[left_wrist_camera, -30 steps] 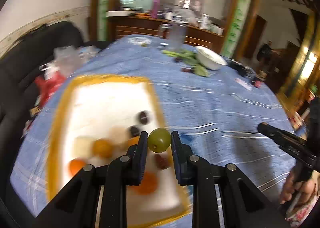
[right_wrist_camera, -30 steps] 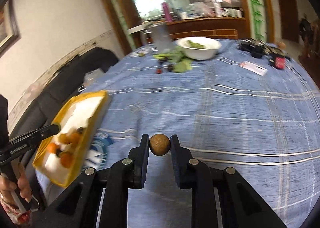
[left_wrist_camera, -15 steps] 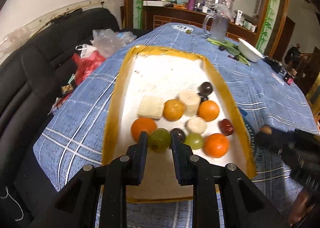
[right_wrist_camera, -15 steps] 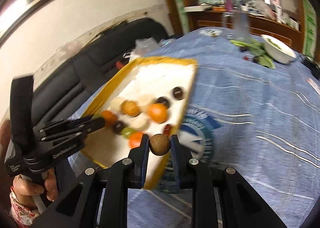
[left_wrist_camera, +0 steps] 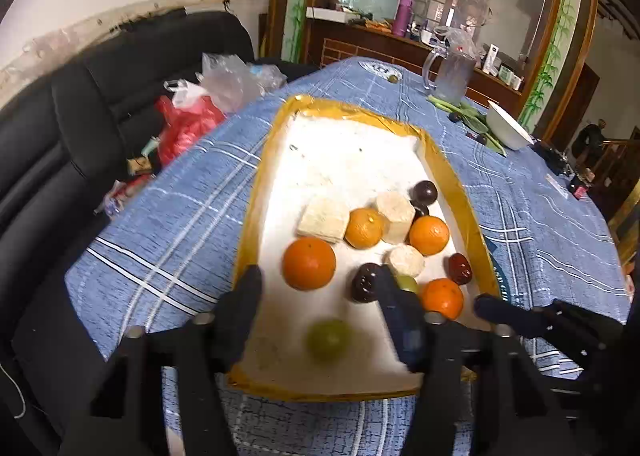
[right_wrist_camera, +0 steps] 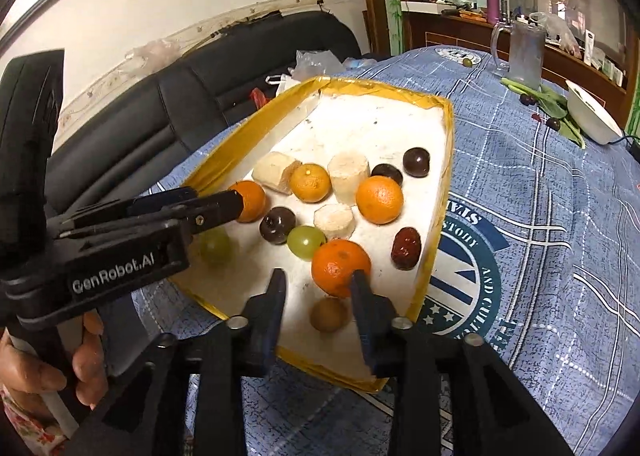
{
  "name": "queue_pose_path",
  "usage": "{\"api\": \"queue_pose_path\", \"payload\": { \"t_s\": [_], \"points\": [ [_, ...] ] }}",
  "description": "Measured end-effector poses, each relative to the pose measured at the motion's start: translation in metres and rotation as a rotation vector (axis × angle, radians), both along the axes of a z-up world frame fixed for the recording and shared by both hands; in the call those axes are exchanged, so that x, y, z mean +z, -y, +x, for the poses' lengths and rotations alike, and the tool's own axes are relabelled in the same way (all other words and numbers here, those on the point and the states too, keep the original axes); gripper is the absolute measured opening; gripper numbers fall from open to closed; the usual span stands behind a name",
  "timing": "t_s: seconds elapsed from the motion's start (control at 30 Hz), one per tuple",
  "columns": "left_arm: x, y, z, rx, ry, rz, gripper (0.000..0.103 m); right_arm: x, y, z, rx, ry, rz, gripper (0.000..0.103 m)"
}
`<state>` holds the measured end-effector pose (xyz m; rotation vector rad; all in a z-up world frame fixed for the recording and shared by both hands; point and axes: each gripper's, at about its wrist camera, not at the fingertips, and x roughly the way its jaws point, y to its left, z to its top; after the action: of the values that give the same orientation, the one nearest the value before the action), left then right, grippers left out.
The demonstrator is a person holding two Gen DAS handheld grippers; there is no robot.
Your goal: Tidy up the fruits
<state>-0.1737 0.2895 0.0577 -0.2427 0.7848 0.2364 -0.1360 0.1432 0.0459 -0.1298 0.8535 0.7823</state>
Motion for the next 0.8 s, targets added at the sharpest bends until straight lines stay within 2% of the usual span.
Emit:
{"api": "queue_pose_path", "payload": {
  "t_s": [0.17,0.23,0.3,0.43,0.53,0.63,0.7,0.77,0.8],
  "points": [
    [0.007,-0.002,-0.004,0.005,0.027,-0.022,0.068,0.016,0.028,0.004,-0.085,0.017,0.065,0.048],
    [0.008,-0.001,-0.005,0.008,0.029,-0.022,0.07,0.02,0.049,0.008,-0.158,0.016,0.104,0.058],
    [0.008,-0.001,-0.005,0.009,0.025,-0.017,0.071,0.021,0.064,0.01,-0.205,0.009,0.127,0.062],
    [0.01,0.009,-0.004,0.008,0.023,0.011,0.072,0.019,0.077,0.009,-0.261,0.013,0.11,0.063],
    [0.017,0.017,-0.009,0.039,0.057,0.042,0.075,0.015,0.079,0.004,-0.271,0.016,0.097,0.064],
    [0.031,0.026,-0.019,0.122,0.123,0.148,0.083,0.015,0.079,0.0,-0.275,0.029,0.086,0.065],
    [0.043,0.035,-0.031,0.211,0.191,0.255,0.095,0.016,0.081,-0.002,-0.274,0.04,0.091,0.066],
    [0.058,0.046,-0.046,0.283,0.291,0.344,0.103,0.018,0.082,-0.005,-0.27,0.049,0.096,0.066],
    [0.065,0.05,-0.055,0.304,0.348,0.374,0.103,0.019,0.082,-0.006,-0.267,0.055,0.1,0.067]
  ]
}}
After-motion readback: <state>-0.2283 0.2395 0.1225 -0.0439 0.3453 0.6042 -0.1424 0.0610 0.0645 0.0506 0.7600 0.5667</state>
